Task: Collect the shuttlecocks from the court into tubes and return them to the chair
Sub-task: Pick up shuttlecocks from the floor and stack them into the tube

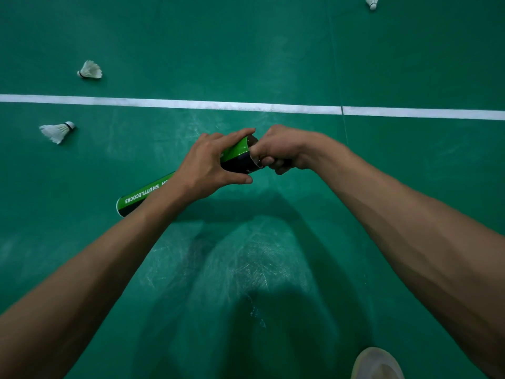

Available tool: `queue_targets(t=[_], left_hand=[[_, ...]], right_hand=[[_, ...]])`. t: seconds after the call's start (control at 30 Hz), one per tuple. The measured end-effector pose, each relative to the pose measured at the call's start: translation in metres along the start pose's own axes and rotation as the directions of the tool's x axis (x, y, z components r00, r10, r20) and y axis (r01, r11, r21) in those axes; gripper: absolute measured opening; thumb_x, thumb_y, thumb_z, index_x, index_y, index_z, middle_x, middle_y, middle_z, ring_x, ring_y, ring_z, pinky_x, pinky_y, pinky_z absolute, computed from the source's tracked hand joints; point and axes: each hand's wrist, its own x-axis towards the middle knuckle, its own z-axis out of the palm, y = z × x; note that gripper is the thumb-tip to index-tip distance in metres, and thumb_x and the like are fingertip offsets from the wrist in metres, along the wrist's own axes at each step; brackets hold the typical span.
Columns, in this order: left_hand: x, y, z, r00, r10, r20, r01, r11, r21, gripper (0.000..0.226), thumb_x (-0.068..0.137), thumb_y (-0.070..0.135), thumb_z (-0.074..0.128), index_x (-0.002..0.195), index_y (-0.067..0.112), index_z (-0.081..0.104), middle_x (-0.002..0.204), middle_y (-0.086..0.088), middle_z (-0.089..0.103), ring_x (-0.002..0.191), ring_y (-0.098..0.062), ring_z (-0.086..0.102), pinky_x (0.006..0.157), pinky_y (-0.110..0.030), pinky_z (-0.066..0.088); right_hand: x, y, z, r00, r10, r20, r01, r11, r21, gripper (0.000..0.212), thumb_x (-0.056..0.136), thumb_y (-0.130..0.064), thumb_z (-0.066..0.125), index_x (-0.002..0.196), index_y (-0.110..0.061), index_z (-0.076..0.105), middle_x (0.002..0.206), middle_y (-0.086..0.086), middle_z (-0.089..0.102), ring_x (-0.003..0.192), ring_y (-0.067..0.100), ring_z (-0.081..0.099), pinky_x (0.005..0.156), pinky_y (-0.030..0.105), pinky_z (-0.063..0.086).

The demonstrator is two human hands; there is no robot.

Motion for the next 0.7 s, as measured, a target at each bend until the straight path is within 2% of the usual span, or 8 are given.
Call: queue_targets(t=[0.07, 0.13, 0.3, 0.4, 0.53, 0.6, 0.7], left_hand=[[0.002, 0.001, -0.002, 1.0, -0.001, -0.005, 0.001, 1.0, 0.02, 0.096, 0.067, 0.046, 0.093, 0.151, 0.039, 0.048, 0.108, -0.003, 0.064, 0.096, -0.022, 0.049, 0.085, -0.031, 0.033], [0.005, 0.002, -0.003, 1.0, -0.001, -0.021, 0.001, 0.999, 0.033, 0.095, 0.067, 0.046, 0.093, 0.15, 0.039, 0.049, 0.108, -0.004, 0.064, 0.097, -0.023, 0.049, 0.085, -0.031, 0.033], [0.007, -0.002, -0.005, 0.997, -0.004, -0.079, 0.008, 0.999, 0.052, 0.093, 0.063, 0.047, 0.094, 0.146, 0.04, 0.054, 0.112, -0.002, 0.066, 0.099, -0.024, 0.052, 0.086, -0.031, 0.035], [0.008, -0.005, -0.005, 0.997, -0.009, -0.08, 0.015, 0.997, 0.074, 0.093, 0.062, 0.05, 0.092, 0.147, 0.04, 0.054, 0.112, -0.004, 0.066, 0.1, -0.027, 0.053, 0.086, -0.031, 0.035], [0.004, -0.006, -0.001, 0.997, -0.005, -0.076, 0.008, 0.999, 0.032, 0.093, 0.06, 0.056, 0.085, 0.146, 0.038, 0.054, 0.114, -0.003, 0.069, 0.099, -0.025, 0.056, 0.085, -0.031, 0.035], [0.002, -0.004, -0.003, 0.997, -0.002, -0.081, 0.004, 1.0, 0.026, 0.093, 0.061, 0.058, 0.084, 0.146, 0.039, 0.053, 0.115, -0.004, 0.069, 0.1, -0.025, 0.057, 0.087, -0.031, 0.036], [0.006, 0.001, -0.013, 0.994, -0.002, -0.105, 0.006, 0.999, 0.033, 0.094, 0.063, 0.05, 0.09, 0.148, 0.036, 0.053, 0.116, -0.006, 0.069, 0.102, -0.023, 0.055, 0.088, -0.029, 0.035]], right_hand=[[-0.001, 0.003, -0.004, 1.0, 0.01, 0.015, -0.012, 0.997, 0.081, 0.022, 0.079, -0.006, 0.061, 0.06, -0.016, 0.054, 0.049, -0.001, 0.04, 0.042, 0.011, 0.024, 0.046, 0.019, 0.023], [-0.002, 0.003, -0.006, 1.0, 0.008, -0.012, -0.007, 0.997, 0.071, 0.018, 0.079, -0.006, 0.062, 0.064, -0.015, 0.056, 0.05, 0.0, 0.043, 0.041, 0.011, 0.027, 0.046, 0.02, 0.025], [-0.003, -0.008, 0.007, 0.988, -0.087, -0.124, 0.077, 0.993, -0.085, 0.015, 0.082, -0.001, 0.052, 0.075, -0.007, 0.064, 0.046, 0.001, 0.047, 0.035, 0.011, 0.032, 0.045, 0.02, 0.03], [0.002, -0.013, 0.018, 0.974, -0.106, -0.199, 0.08, 0.987, -0.137, 0.021, 0.08, 0.003, 0.05, 0.069, -0.007, 0.064, 0.039, 0.001, 0.048, 0.033, 0.014, 0.034, 0.043, 0.02, 0.031], [0.006, -0.015, 0.026, 0.958, -0.128, -0.256, 0.055, 0.96, -0.274, 0.017, 0.077, 0.003, 0.053, 0.07, -0.004, 0.068, 0.039, 0.005, 0.051, 0.033, 0.017, 0.039, 0.039, 0.021, 0.033], [0.004, -0.013, 0.02, 0.972, -0.146, -0.185, 0.096, 0.963, -0.251, 0.017, 0.079, 0.003, 0.052, 0.07, -0.003, 0.064, 0.038, 0.003, 0.049, 0.035, 0.016, 0.036, 0.041, 0.021, 0.031], [-0.005, -0.01, -0.006, 0.98, -0.2, 0.024, 0.201, 0.976, -0.081, 0.009, 0.089, -0.007, 0.061, 0.082, -0.006, 0.067, 0.05, 0.001, 0.051, 0.041, 0.014, 0.033, 0.046, 0.024, 0.026]])
